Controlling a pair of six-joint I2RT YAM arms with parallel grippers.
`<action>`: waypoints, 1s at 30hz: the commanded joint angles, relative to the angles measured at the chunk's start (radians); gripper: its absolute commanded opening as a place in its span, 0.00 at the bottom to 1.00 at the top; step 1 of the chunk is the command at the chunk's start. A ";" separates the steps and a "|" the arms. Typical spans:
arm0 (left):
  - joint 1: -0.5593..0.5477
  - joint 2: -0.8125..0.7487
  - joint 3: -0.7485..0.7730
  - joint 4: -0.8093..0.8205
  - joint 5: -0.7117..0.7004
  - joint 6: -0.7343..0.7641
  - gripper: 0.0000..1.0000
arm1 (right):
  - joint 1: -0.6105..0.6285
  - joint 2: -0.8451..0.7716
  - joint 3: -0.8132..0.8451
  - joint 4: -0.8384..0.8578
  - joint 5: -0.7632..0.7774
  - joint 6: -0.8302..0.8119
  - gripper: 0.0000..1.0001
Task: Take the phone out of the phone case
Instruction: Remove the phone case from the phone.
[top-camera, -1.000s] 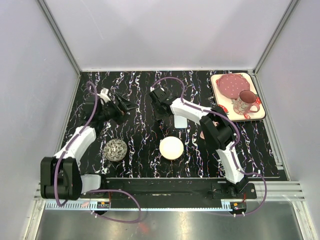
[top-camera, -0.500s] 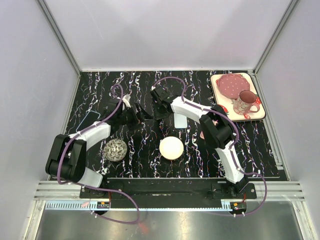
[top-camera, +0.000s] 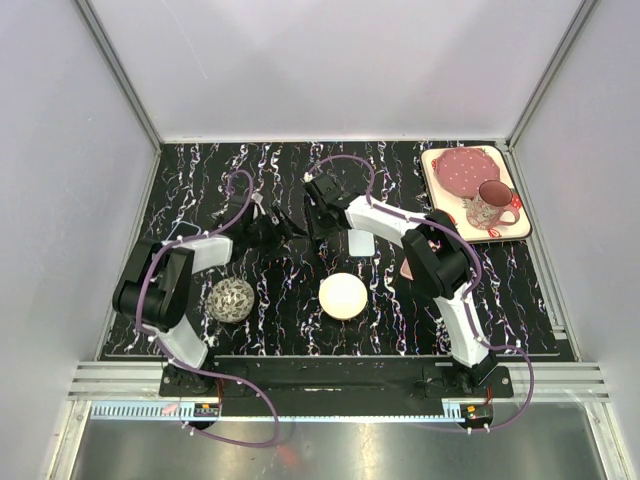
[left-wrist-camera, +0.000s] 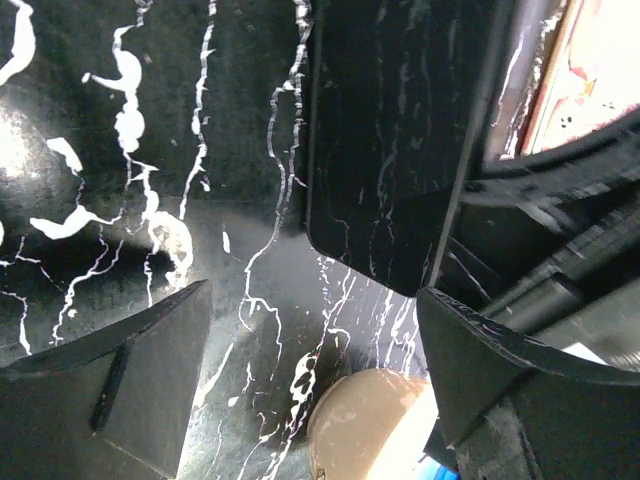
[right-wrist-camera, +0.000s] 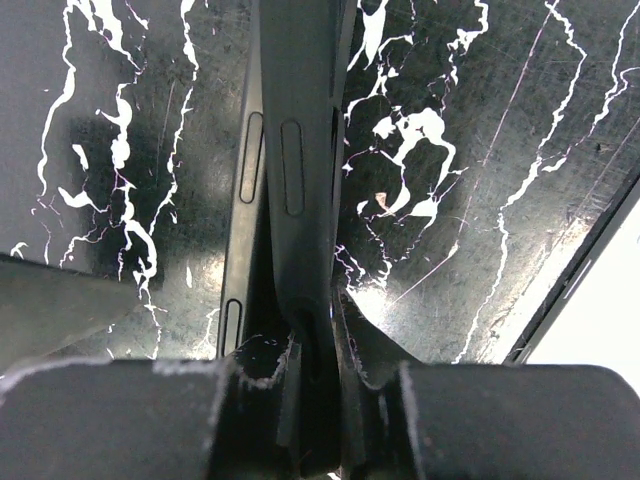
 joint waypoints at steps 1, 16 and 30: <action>0.001 0.061 0.081 0.054 0.021 -0.096 0.84 | 0.062 0.122 -0.104 -0.066 -0.129 0.005 0.00; -0.012 0.119 0.310 -0.212 -0.160 -0.019 0.77 | 0.074 0.128 -0.070 -0.084 -0.117 -0.011 0.00; -0.022 0.210 0.358 -0.201 -0.157 -0.022 0.76 | 0.082 0.128 -0.031 -0.113 -0.120 -0.030 0.00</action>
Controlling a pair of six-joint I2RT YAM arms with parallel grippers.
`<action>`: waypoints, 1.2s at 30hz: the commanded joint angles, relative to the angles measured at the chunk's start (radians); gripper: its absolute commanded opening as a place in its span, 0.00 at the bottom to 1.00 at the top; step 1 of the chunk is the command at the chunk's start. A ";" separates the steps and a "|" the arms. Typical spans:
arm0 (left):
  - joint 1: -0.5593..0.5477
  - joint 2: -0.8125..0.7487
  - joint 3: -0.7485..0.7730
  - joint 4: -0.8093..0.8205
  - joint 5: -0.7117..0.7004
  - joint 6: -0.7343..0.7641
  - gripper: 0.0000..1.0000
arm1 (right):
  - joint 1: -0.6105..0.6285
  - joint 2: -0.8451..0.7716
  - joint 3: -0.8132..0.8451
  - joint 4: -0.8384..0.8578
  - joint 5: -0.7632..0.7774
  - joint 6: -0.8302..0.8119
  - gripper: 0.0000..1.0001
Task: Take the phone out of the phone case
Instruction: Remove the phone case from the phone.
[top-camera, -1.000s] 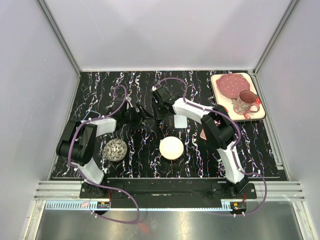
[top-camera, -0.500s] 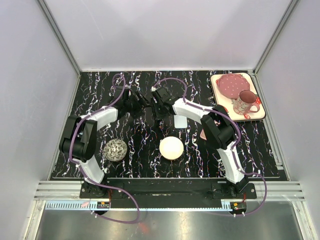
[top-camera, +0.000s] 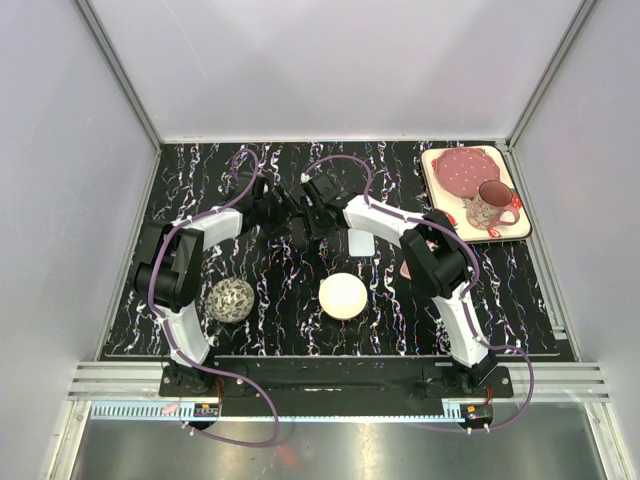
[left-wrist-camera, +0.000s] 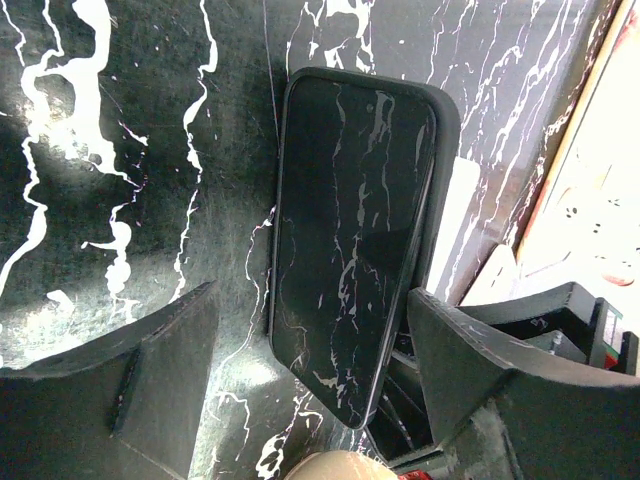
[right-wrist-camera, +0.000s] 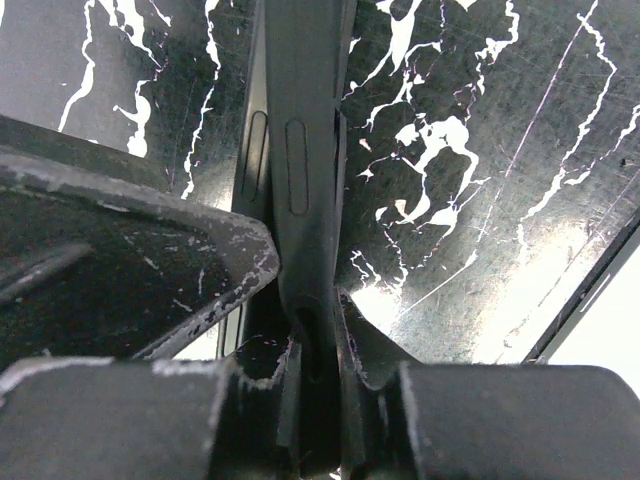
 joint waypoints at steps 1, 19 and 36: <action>-0.008 0.026 0.039 0.015 -0.023 0.007 0.76 | 0.078 0.121 -0.046 -0.116 -0.098 -0.004 0.00; -0.099 0.056 0.163 -0.247 -0.298 0.114 0.73 | 0.081 0.080 -0.026 -0.134 -0.076 -0.002 0.00; -0.086 0.046 0.051 0.009 0.006 -0.015 0.81 | 0.084 0.038 -0.032 -0.139 -0.104 -0.005 0.00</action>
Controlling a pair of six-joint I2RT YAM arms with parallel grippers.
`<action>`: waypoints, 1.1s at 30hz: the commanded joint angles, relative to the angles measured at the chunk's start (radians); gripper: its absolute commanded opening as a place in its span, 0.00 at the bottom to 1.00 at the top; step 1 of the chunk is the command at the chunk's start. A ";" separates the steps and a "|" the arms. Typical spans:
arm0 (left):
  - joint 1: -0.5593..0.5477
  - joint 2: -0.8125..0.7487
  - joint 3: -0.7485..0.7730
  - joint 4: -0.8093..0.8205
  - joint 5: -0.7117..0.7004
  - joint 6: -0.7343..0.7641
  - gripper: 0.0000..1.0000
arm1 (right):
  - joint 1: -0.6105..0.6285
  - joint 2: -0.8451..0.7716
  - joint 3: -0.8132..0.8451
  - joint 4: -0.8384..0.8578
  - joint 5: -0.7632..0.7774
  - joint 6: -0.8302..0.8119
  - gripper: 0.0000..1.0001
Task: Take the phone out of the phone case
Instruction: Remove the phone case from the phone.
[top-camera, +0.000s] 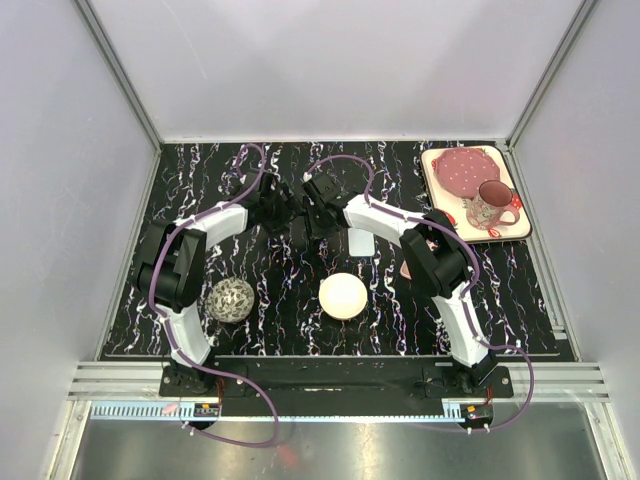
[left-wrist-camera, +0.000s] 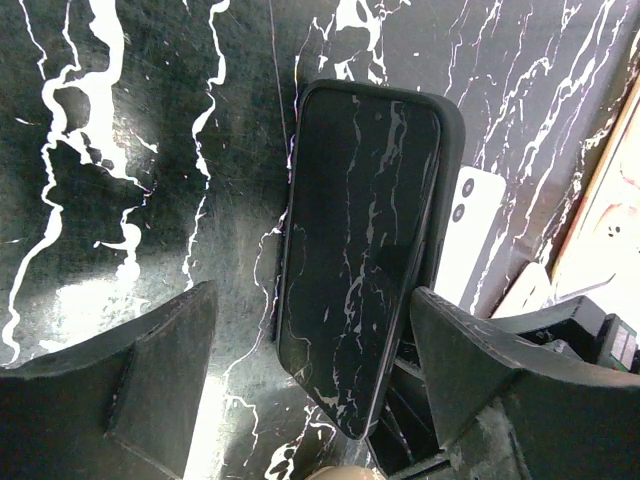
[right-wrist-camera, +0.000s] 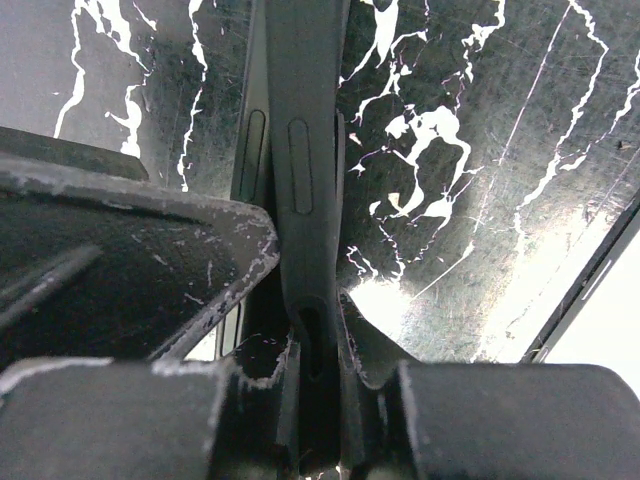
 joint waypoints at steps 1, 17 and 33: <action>-0.039 0.032 -0.021 0.111 0.119 -0.041 0.80 | 0.085 0.037 -0.043 -0.118 -0.112 -0.052 0.00; -0.071 0.006 -0.099 0.029 -0.044 -0.080 0.73 | 0.085 -0.026 -0.038 -0.074 -0.202 -0.005 0.00; -0.073 -0.044 -0.018 -0.279 -0.370 0.102 0.59 | 0.085 -0.095 -0.083 -0.052 -0.173 -0.013 0.00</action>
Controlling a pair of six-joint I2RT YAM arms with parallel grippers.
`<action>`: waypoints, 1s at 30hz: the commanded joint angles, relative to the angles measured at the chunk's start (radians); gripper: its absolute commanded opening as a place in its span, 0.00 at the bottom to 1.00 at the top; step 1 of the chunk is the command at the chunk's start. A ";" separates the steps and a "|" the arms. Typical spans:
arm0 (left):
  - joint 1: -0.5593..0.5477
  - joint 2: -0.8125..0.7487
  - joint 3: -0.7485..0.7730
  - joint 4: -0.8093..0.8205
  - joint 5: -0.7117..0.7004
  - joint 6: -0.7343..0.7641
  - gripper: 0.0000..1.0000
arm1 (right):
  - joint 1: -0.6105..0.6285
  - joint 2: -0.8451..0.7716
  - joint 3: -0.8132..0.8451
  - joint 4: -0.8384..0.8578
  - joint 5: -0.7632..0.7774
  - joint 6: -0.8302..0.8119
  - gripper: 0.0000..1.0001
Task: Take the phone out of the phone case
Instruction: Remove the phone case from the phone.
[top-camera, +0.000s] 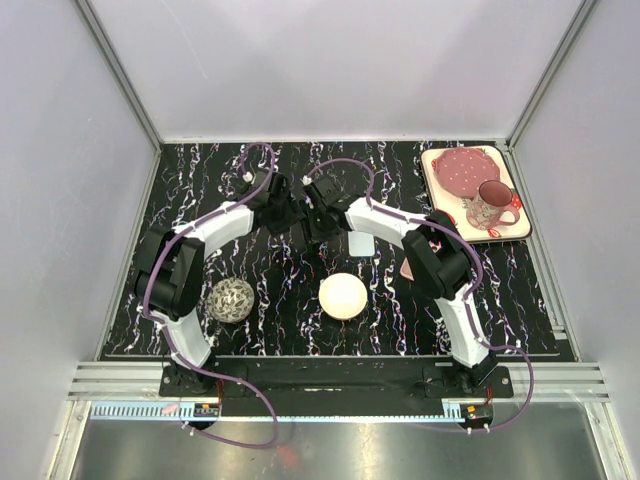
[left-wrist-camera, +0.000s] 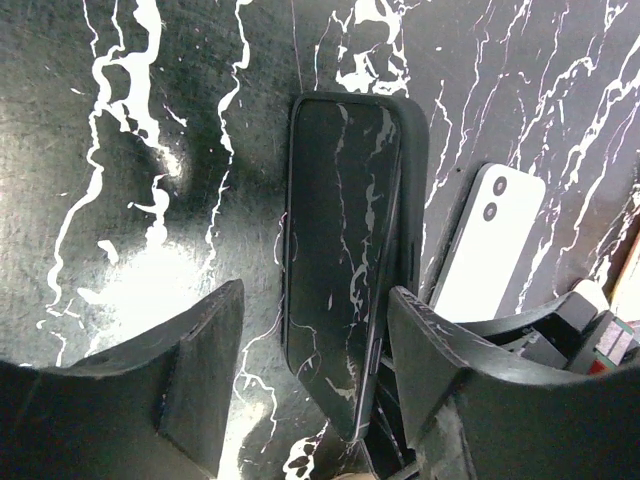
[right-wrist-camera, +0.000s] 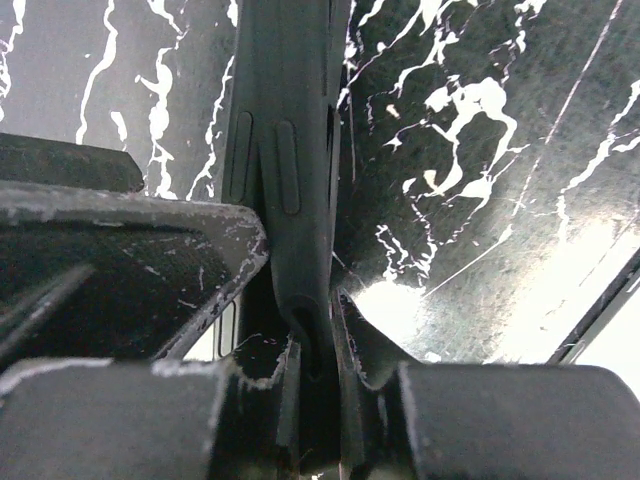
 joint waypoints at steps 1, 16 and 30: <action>-0.011 0.005 -0.035 -0.181 -0.191 0.092 0.55 | 0.084 -0.063 -0.034 -0.089 -0.113 -0.017 0.00; 0.081 -0.067 -0.177 -0.080 -0.063 0.058 0.02 | 0.081 -0.024 -0.034 -0.086 0.036 -0.030 0.00; 0.164 -0.160 -0.196 -0.077 0.094 0.152 0.00 | -0.008 -0.049 -0.011 -0.081 0.084 -0.059 0.00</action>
